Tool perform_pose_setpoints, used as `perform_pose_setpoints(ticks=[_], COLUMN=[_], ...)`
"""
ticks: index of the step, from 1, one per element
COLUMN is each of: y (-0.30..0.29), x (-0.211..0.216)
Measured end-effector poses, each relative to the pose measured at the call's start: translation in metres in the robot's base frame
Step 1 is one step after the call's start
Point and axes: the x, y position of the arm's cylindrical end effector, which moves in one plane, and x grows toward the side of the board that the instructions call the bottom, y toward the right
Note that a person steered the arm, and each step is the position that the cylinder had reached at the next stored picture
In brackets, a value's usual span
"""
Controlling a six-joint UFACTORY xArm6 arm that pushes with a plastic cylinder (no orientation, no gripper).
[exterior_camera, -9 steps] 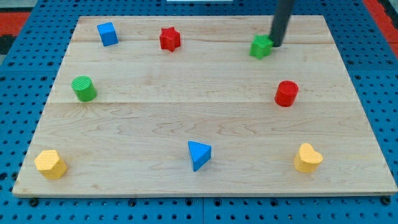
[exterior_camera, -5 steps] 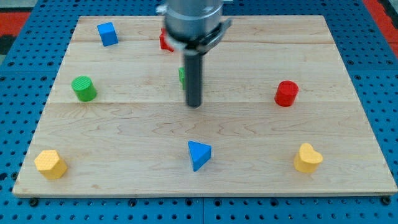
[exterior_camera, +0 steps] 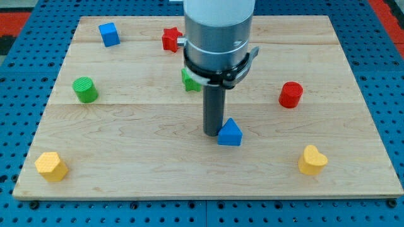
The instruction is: Push the blue triangle towards the top right
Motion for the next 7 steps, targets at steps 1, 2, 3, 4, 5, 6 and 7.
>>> perform_pose_setpoints(ticks=[1,2,3,4,5,6,7], y=[-0.018,0.044,0.069,0.069,0.056,0.018,0.01], x=[0.036,0.02,-0.04,-0.114,-0.115,-0.148,-0.175])
